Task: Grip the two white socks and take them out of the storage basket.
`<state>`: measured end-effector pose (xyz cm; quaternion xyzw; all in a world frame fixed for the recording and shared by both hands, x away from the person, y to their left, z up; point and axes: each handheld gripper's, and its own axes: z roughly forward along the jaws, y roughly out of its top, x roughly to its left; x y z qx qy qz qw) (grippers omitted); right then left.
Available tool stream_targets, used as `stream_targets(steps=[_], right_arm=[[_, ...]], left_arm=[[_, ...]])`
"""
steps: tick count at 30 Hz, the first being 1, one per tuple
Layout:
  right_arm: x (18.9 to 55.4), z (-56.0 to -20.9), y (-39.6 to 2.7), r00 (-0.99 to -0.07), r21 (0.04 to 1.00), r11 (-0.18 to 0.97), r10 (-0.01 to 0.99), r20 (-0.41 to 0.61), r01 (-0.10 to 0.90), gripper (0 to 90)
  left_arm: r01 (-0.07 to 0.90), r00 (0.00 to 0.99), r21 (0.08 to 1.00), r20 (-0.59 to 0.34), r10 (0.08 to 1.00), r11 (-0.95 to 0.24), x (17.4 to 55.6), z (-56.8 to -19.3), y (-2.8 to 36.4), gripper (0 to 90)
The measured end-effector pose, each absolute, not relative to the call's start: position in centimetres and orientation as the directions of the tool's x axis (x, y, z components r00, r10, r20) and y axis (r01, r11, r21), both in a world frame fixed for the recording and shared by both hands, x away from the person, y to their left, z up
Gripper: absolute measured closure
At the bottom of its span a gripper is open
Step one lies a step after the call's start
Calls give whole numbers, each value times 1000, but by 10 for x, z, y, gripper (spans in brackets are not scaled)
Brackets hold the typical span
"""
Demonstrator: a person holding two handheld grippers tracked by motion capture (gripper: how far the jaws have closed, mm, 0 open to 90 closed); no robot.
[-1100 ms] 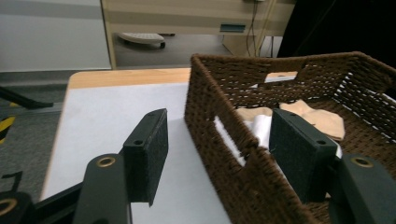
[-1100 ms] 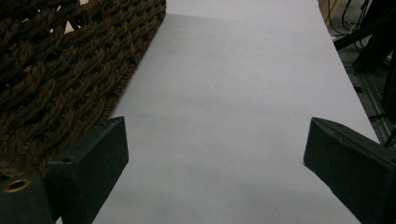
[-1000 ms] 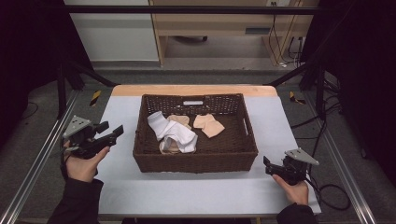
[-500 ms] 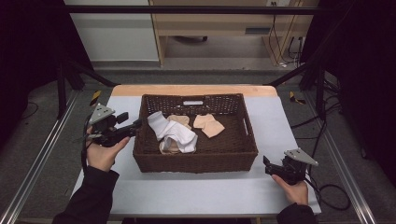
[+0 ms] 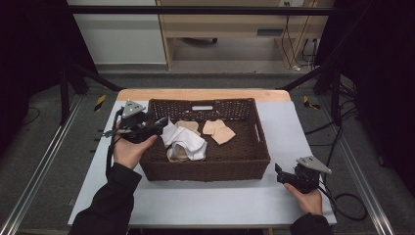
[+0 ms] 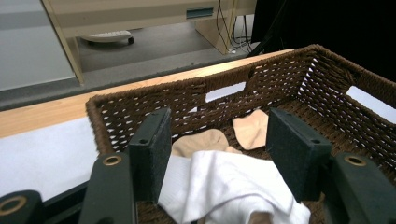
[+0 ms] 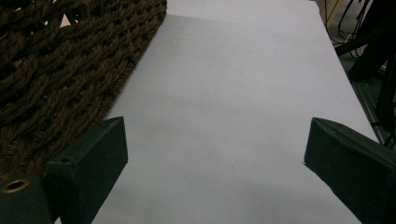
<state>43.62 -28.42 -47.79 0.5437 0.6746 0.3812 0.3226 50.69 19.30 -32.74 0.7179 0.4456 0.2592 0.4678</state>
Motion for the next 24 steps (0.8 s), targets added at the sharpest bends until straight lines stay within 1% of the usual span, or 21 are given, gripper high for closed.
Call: stream_targets(steps=[5, 8, 13, 17, 19, 21, 24], right_arm=[[437, -479, -284, -204, 863, 121, 979, -21, 491, 64], [438, -479, -284, -206, 863, 120, 978, -19, 492, 65], [438, -479, -284, -208, 863, 121, 978, -19, 491, 65], [437, -479, -284, -208, 862, 124, 978, -22, 491, 66], [437, -479, -284, -208, 862, 121, 978, -19, 492, 66], [437, -479, -284, -208, 862, 121, 978, -18, 492, 66], [437, -479, -284, -210, 861, 125, 977, -22, 493, 66]], left_arm=[[385, 458, 912, -53, 887, -144, 514, -327, 185, 405], [389, 452, 907, -32, 892, -164, 523, -329, 174, 402], [404, 467, 898, -40, 883, -173, 534, -337, 164, 414], [429, 471, 881, -32, 881, -198, 546, -351, 157, 417], [461, 462, 864, -40, 886, -201, 554, -365, 154, 418], [470, 459, 859, -45, 887, -200, 556, -369, 153, 419], [497, 449, 841, -40, 893, -212, 560, -386, 150, 422]])
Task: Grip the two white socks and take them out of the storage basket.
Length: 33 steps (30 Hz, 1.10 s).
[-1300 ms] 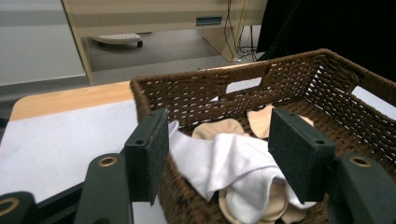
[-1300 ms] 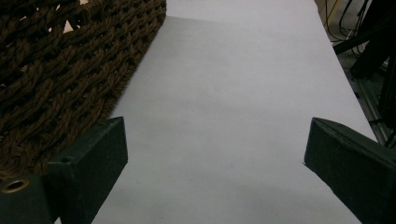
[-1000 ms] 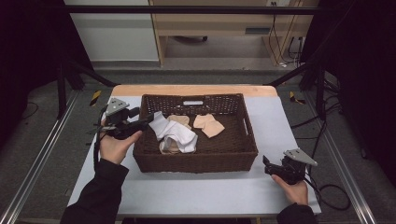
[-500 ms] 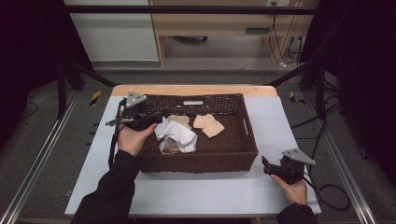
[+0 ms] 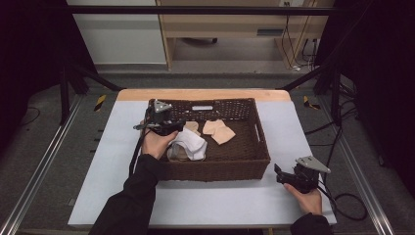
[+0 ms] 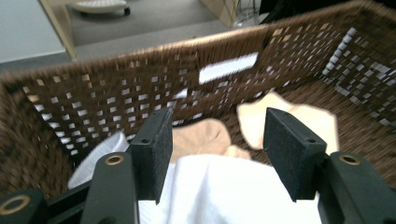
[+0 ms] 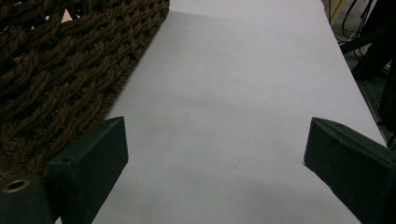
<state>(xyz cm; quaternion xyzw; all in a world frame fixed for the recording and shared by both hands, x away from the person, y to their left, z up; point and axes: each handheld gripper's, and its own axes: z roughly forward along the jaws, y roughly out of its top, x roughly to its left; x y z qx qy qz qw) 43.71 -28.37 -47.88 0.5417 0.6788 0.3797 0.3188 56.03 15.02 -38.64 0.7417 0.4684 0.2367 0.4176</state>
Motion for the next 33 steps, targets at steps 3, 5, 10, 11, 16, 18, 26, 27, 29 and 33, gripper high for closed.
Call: stream_targets(steps=[3, 5, 10, 11, 16, 18, 26, 27, 29, 33], right_arm=[[437, -479, -284, -210, 861, 125, 978, -22, 492, 66], [437, -479, -284, -210, 860, 127, 977, -23, 495, 66], [438, -479, -284, -211, 858, 131, 977, -27, 496, 66], [438, -479, -284, -211, 858, 132, 977, -29, 496, 66], [438, -480, -284, -215, 851, 140, 976, -32, 507, 64], [439, -481, -283, -219, 848, 142, 975, -32, 510, 64], [439, -481, -283, -223, 843, 143, 974, -28, 519, 64], [439, -481, -283, -224, 842, 144, 974, -29, 520, 64], [439, -482, -283, -225, 842, 146, 974, -30, 519, 64], [439, -482, -283, -227, 841, 147, 973, -30, 521, 64]], left_arm=[[511, 442, 831, -37, 896, -218, 561, -392, 150, 412], [525, 428, 823, -34, 903, -217, 562, -398, 152, 408], [543, 430, 807, -29, 902, -233, 560, -407, 152, 404], [550, 432, 801, -31, 901, -236, 560, -409, 151, 403], [566, 433, 787, -32, 901, -244, 559, -413, 150, 395], [571, 438, 779, -22, 899, -259, 558, -415, 149, 395], [600, 461, 737, 0, 887, -312, 558, -421, 143, 455], [600, 461, 737, 0, 887, -312, 558, -421, 143, 473], [607, 462, 728, 2, 887, -318, 558, -421, 142, 509], [628, 468, 700, 9, 883, -340, 559, -423, 142, 649]])
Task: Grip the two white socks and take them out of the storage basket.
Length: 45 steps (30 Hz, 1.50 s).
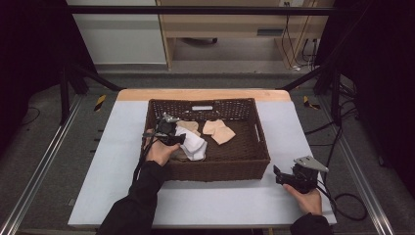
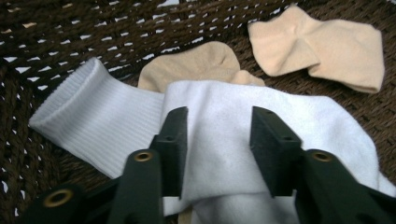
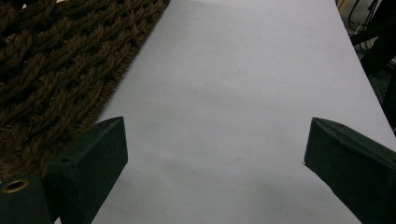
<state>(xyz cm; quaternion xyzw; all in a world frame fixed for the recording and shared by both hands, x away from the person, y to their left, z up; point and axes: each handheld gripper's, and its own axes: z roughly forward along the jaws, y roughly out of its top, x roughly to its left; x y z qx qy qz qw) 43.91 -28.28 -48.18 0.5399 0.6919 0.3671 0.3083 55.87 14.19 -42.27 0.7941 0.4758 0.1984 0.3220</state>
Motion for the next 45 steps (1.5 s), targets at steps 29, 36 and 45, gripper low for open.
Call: stream_targets(steps=[29, 36, 45], right_arm=[[440, -485, -286, -224, 832, 119, 975, 6, 542, 75], [438, -484, -290, -212, 853, 82, 977, 35, 516, 80], [436, -484, -288, -228, 874, 59, 972, 60, 483, 79]], left_arm=[[452, 484, 877, -88, 871, -163, 546, -393, 156, 872], [375, 494, 921, -101, 864, -107, 538, -373, 161, 872], [292, 519, 954, -100, 849, -66, 525, -341, 167, 872]])
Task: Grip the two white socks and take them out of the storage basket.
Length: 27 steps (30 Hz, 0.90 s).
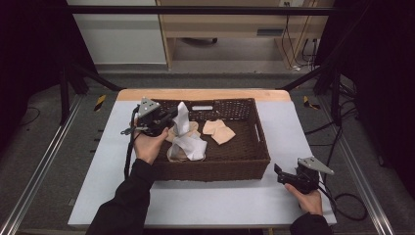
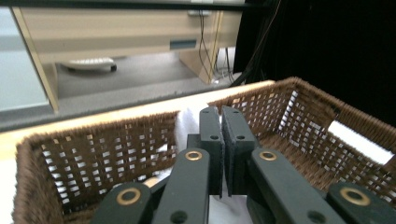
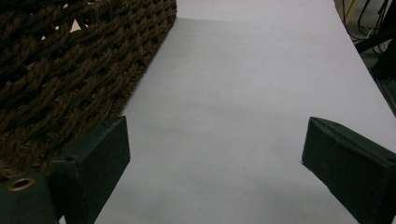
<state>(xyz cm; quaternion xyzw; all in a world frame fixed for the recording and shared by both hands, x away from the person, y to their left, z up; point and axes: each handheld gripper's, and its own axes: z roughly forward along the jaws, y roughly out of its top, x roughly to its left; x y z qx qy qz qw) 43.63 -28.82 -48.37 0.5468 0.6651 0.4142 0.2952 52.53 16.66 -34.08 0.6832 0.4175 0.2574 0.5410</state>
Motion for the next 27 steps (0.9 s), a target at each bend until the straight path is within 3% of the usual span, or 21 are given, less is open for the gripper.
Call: stream_targets(steps=[13, 27], right_arm=[[437, -484, -288, -228, 874, 67, 972, 51, 481, 80], [437, -484, -288, -240, 873, 74, 969, 51, 483, 78]], left_arm=[[206, 529, 978, -91, 844, -23, 502, -294, 188, 872], [168, 546, 986, -82, 834, -13, 483, -272, 206, 871]])
